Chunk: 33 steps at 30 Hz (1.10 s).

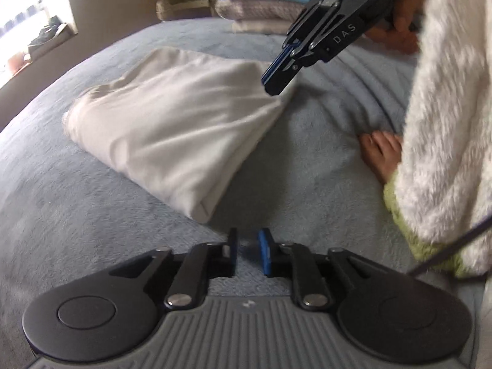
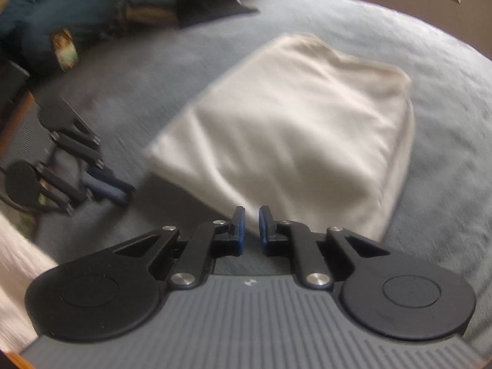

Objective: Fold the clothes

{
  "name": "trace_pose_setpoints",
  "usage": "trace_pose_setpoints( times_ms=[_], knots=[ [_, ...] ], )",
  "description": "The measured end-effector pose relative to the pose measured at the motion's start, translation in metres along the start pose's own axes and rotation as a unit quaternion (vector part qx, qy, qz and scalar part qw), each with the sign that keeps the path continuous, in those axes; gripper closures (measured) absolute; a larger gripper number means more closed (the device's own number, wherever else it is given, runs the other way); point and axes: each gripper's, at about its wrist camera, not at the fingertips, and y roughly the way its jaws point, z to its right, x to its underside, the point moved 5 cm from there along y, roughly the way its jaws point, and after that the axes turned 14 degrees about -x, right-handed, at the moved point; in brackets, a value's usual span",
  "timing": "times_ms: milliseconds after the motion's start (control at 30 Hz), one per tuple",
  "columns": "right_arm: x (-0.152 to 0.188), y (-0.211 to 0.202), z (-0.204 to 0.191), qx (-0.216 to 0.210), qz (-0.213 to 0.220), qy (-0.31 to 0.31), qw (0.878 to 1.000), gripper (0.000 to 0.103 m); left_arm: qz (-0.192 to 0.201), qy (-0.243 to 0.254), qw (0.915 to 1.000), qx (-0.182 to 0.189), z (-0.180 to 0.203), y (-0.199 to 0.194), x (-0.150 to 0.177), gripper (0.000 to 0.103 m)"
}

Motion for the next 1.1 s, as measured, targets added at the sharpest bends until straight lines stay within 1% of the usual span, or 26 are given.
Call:
trace_pose_setpoints(
  times_ms=[133, 200, 267, 333, 433, 467, 533, 633, 700, 767, 833, 933, 967, 1000, 1067, 1100],
  knots=[
    [-0.028, 0.024, -0.005, -0.017, 0.018, -0.032, 0.999, 0.094, 0.021, -0.029, 0.9990, -0.028, -0.016, -0.001, -0.009, 0.082],
    [-0.035, 0.040, -0.004, -0.026, 0.019, -0.037, 0.999, 0.094, 0.029, -0.049, 0.9978, -0.032, -0.025, -0.006, -0.014, 0.082],
    [-0.027, 0.056, 0.000, -0.033, -0.004, -0.026, 0.999, 0.094, 0.038, -0.064, 0.9965, -0.037, -0.030, -0.011, -0.017, 0.082],
    [-0.011, 0.066, -0.005, -0.045, -0.031, -0.018, 0.998, 0.094, 0.049, -0.072, 0.9954, -0.041, -0.035, -0.015, -0.021, 0.082],
    [-0.002, 0.059, -0.014, -0.063, -0.047, -0.014, 0.997, 0.094, 0.065, -0.072, 0.9943, -0.043, -0.040, -0.013, -0.028, 0.082],
    [-0.003, 0.054, -0.016, -0.060, -0.043, -0.016, 0.997, 0.094, 0.070, -0.071, 0.9941, -0.042, -0.041, -0.011, -0.031, 0.082],
    [-0.010, 0.040, -0.015, -0.044, -0.023, -0.020, 0.999, 0.094, 0.081, -0.068, 0.9936, -0.040, -0.041, -0.004, -0.039, 0.082],
    [-0.026, 0.021, 0.002, -0.003, 0.020, -0.015, 1.000, 0.094, 0.098, -0.067, 0.9926, -0.027, -0.037, 0.013, -0.053, 0.082],
    [-0.029, 0.018, 0.016, 0.025, 0.028, -0.012, 0.999, 0.094, 0.086, -0.070, 0.9938, -0.006, -0.030, 0.028, -0.059, 0.082],
    [-0.029, 0.016, 0.030, 0.053, 0.032, -0.010, 0.998, 0.094, 0.064, -0.063, 0.9959, 0.011, -0.022, 0.041, -0.058, 0.082],
    [-0.029, 0.015, 0.044, 0.081, 0.035, -0.008, 0.996, 0.094, 0.056, -0.055, 0.9968, 0.016, -0.015, 0.046, -0.052, 0.082],
    [-0.021, 0.001, 0.085, 0.147, 0.046, 0.027, 0.988, 0.094, 0.055, -0.058, 0.9965, 0.026, -0.012, 0.044, -0.045, 0.077],
    [-0.022, -0.004, 0.094, 0.155, 0.058, 0.039, 0.985, 0.093, 0.053, -0.062, 0.9962, 0.029, -0.012, 0.044, -0.044, 0.075],
    [-0.027, -0.011, 0.101, 0.153, 0.076, 0.049, 0.984, 0.093, 0.052, -0.064, 0.9961, 0.033, -0.013, 0.045, -0.043, 0.075],
    [-0.035, -0.023, 0.113, 0.148, 0.110, 0.070, 0.980, 0.093, 0.047, -0.070, 0.9955, 0.043, -0.014, 0.046, -0.044, 0.069],
    [-0.042, -0.023, 0.115, 0.135, 0.118, 0.071, 0.981, 0.093, 0.045, -0.074, 0.9951, 0.047, -0.014, 0.047, -0.044, 0.067]
  ],
)
